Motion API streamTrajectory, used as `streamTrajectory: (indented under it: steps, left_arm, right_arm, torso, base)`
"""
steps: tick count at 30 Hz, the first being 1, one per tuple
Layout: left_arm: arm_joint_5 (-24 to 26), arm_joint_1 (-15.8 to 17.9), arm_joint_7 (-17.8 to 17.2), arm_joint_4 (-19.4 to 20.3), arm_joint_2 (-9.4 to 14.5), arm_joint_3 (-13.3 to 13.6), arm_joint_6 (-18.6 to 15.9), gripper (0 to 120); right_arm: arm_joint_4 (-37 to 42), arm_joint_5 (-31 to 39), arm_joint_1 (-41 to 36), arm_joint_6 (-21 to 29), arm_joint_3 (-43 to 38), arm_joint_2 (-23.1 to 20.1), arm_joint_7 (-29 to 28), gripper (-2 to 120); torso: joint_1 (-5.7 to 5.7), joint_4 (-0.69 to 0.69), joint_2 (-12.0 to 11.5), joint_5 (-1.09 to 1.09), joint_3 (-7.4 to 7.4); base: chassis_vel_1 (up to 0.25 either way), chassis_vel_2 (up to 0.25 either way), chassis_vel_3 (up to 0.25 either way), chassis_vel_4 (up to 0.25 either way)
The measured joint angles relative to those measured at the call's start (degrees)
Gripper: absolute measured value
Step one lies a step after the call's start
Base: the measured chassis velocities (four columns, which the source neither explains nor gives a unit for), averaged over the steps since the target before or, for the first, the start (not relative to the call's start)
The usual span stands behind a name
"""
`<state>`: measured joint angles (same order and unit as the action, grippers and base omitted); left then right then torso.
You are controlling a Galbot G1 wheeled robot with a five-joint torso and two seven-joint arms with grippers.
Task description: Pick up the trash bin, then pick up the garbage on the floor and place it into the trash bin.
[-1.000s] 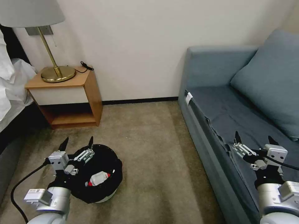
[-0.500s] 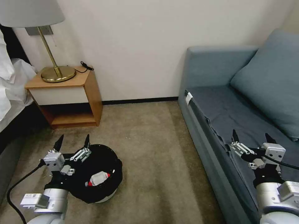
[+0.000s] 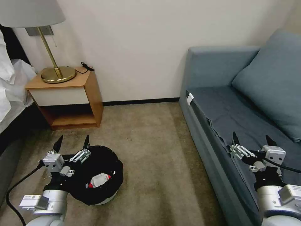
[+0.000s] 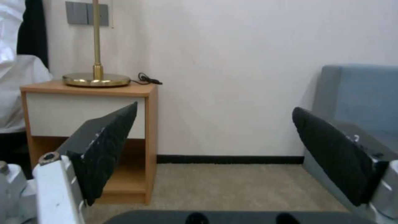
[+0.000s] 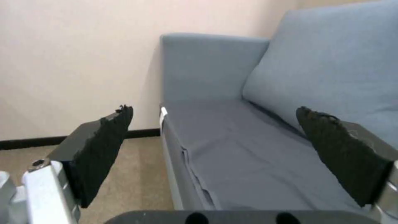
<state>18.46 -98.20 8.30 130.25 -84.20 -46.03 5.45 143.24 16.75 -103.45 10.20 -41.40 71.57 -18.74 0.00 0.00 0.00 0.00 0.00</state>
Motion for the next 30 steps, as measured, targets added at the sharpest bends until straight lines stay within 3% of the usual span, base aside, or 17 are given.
streamTrajectory:
  steps: [30]
  left_arm:
    - [0.0,0.0,-0.1,0.0,0.0,0.0,-0.2,100]
  right_arm:
    - [0.0,0.0,0.0,0.0,0.0,0.0,0.0,100]
  torso:
    - [0.0,0.0,0.0,0.0,0.0]
  base:
    - [0.0,0.0,0.0,0.0]
